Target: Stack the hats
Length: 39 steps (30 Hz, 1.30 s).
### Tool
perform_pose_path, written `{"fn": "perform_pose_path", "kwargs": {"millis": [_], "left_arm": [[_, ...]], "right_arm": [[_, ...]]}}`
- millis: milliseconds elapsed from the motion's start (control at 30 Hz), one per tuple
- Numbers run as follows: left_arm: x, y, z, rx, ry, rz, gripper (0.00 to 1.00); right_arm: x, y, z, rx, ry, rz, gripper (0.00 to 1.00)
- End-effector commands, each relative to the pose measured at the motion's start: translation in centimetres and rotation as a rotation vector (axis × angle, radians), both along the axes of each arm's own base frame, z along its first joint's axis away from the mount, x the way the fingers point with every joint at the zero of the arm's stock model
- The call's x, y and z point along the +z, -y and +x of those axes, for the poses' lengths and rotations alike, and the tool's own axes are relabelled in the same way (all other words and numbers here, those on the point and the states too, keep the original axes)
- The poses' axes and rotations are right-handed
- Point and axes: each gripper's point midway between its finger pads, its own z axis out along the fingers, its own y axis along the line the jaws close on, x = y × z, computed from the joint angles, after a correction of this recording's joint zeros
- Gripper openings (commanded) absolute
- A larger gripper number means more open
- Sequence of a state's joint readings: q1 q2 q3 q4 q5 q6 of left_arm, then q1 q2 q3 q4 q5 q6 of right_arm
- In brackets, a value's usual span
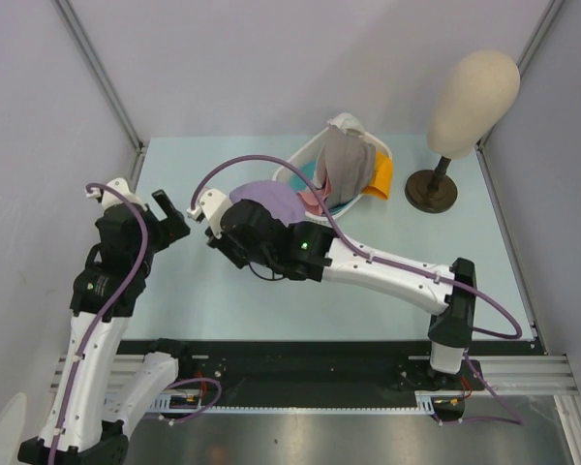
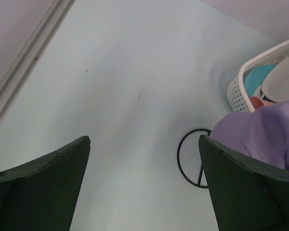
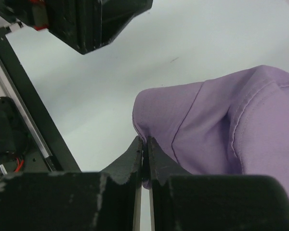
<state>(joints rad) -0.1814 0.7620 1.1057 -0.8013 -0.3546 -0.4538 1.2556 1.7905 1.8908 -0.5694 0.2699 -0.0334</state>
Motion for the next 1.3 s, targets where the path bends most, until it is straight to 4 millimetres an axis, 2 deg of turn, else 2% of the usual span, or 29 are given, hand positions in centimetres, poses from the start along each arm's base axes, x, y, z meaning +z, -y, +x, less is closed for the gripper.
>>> {"fn": "perform_pose_path", "kwargs": {"millis": [0,133,233,333,367,433,467,567,600,633,700,767,800,833,900,933,1000,1033,1067,1133,1167,1200,1233,1267], "left_arm": [[-0.4,-0.5,-0.6,0.031,0.000,-0.008,1.00],[-0.6,-0.4,-0.8,0.025,0.003,-0.014,1.00],[-1.0,-0.1,-0.7,0.013,-0.005,-0.019,1.00],[-1.3,0.2,-0.4,-0.001,-0.011,-0.025,1.00],[-1.3,0.2,-0.4,-0.002,-0.010,-0.027,1.00],[-1.0,0.6,-0.1,-0.020,0.007,-0.038,1.00],[-0.9,0.8,0.1,-0.027,0.010,-0.044,1.00],[-0.8,1.3,0.5,-0.056,0.024,-0.053,1.00],[-0.8,1.5,0.6,-0.062,0.027,-0.055,1.00],[-0.6,1.8,0.8,-0.077,0.039,-0.061,1.00],[-1.2,2.2,1.2,-0.101,0.034,-0.067,1.00],[-1.7,3.5,1.7,-0.159,0.043,-0.093,1.00],[-1.9,3.9,1.9,-0.177,0.043,-0.103,1.00],[-2.2,4.3,2.1,-0.195,0.041,-0.122,1.00],[-3.4,5.8,2.4,-0.245,0.030,-0.181,1.00],[-3.8,6.1,2.5,-0.254,0.022,-0.197,1.00],[-5.2,6.8,2.4,-0.260,-0.011,-0.247,1.00],[-5.7,6.8,2.5,-0.251,-0.025,-0.258,1.00],[-6.6,6.9,2.4,-0.236,-0.049,-0.280,1.00],[-7.1,7.6,2.1,-0.253,-0.065,-0.321,0.98],[-7.8,7.7,1.9,-0.240,-0.079,-0.350,0.98],[-8.1,8.0,1.7,-0.248,-0.083,-0.374,0.97],[-7.7,8.1,1.7,-0.250,-0.054,-0.397,0.97],[-8.6,8.3,1.6,-0.234,-0.063,-0.442,0.97]], "right_arm": [[-2.2,-1.3,-0.6,0.032,-0.031,-0.027,0.10],[-3.4,-1.2,-0.3,0.033,-0.040,-0.044,0.10],[-3.8,-1.5,-0.7,0.055,-0.050,-0.049,0.14],[-3.1,-1.6,-1.2,0.084,-0.061,-0.037,0.47],[-2.1,-1.6,-1.9,0.112,-0.065,-0.015,0.68],[-0.5,-1.5,-2.9,0.154,-0.043,0.003,0.79],[1.5,-1.3,-4.3,0.185,-0.022,0.037,0.86],[4.4,-0.7,-5.9,0.216,0.003,0.091,0.94],[6.1,-0.1,-6.4,0.220,0.006,0.124,0.95],[6.7,0.2,-6.5,0.214,0.003,0.138,0.96],[7.8,1.3,-5.8,0.174,0.002,0.155,0.97],[9.0,2.6,-3.8,0.095,0.008,0.174,0.97],[9.0,3.3,-2.9,0.066,-0.003,0.169,0.97],[9.5,4.5,-1.0,0.007,-0.017,0.191,0.97],[9.5,5.9,0.8,-0.060,-0.054,0.215,0.97],[9.9,7.5,2.7,-0.116,-0.060,0.235,0.97],[9.8,9.0,4.1,-0.162,-0.083,0.255,0.96],[10.7,10.1,4.6,-0.189,-0.091,0.294,0.96],[10.3,11.3,5.7,-0.222,-0.096,0.295,0.96],[11.0,12.6,6.4,-0.249,-0.090,0.332,0.96],[11.8,14.0,7.0,-0.274,-0.080,0.356,0.96],[11.6,14.5,7.4,-0.286,-0.082,0.360,0.96],[11.9,15.1,7.5,-0.293,-0.081,0.369,0.96],[12.4,15.9,7.6,-0.304,-0.072,0.382,0.96]]}}
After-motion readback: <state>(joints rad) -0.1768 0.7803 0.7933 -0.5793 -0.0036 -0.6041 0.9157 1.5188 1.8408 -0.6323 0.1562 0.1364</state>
